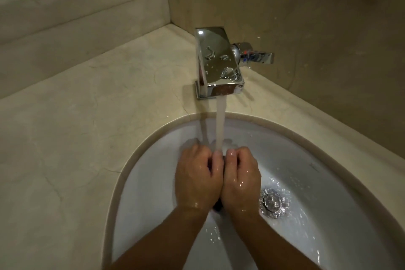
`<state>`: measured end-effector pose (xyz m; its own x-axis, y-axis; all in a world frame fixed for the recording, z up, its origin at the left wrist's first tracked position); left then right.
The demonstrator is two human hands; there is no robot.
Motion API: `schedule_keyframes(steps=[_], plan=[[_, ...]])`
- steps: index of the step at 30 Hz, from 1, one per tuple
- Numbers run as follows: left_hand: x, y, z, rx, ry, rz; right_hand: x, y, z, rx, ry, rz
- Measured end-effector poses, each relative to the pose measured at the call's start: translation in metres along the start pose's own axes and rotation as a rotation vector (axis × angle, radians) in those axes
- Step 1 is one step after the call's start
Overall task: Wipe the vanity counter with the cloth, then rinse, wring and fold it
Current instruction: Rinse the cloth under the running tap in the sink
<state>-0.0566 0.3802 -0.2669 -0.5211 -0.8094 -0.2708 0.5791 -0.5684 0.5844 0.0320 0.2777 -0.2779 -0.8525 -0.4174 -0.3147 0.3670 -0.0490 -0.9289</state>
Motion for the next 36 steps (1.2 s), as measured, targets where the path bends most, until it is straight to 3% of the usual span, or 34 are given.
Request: schedule_keyframes(steps=[3,6,11,17,22,25,28,29,33,36], plan=[[0.012,-0.003,-0.013,-0.074,-0.019,-0.084,0.014,0.009,0.002,0.083,0.040,0.026],[0.014,-0.012,-0.019,-0.029,-0.031,-0.078,0.015,0.019,-0.007,0.131,-0.056,0.008],[0.010,-0.007,-0.032,-0.152,-0.059,-0.207,0.013,0.023,-0.021,0.409,-0.205,0.260],[-0.007,0.004,-0.027,-0.406,0.017,-0.128,-0.007,0.023,-0.022,0.546,-0.212,0.259],[-0.016,0.007,-0.035,-0.303,-0.085,-0.017,-0.023,0.041,-0.010,0.408,-0.139,-0.120],[-0.016,0.003,-0.042,-0.302,-0.195,0.034,-0.023,0.037,-0.017,0.427,-0.305,-0.131],[-0.019,0.012,-0.030,-0.295,-0.124,-0.006,-0.026,0.039,-0.016,0.362,-0.328,-0.317],[-0.021,0.015,-0.023,-0.253,-0.097,-0.022,-0.026,0.031,-0.015,0.281,-0.303,-0.332],[-0.020,0.016,0.002,-0.001,-0.085,-0.037,-0.027,-0.011,-0.003,0.095,-0.117,-0.049],[-0.010,0.013,0.015,0.055,-0.053,-0.052,-0.019,-0.010,0.000,-0.027,-0.064,-0.101]])
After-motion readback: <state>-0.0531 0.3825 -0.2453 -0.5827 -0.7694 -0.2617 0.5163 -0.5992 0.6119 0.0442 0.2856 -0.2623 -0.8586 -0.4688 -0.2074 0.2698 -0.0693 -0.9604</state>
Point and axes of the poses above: each hand's wrist, its own x-axis away from the middle knuckle, its own z-axis out of the back of the hand, y = z × x, the point moved 9 cm from there along -x, towards the middle knuckle, and after that the axes turned 13 degrees about -x, right-handed, at the moved point
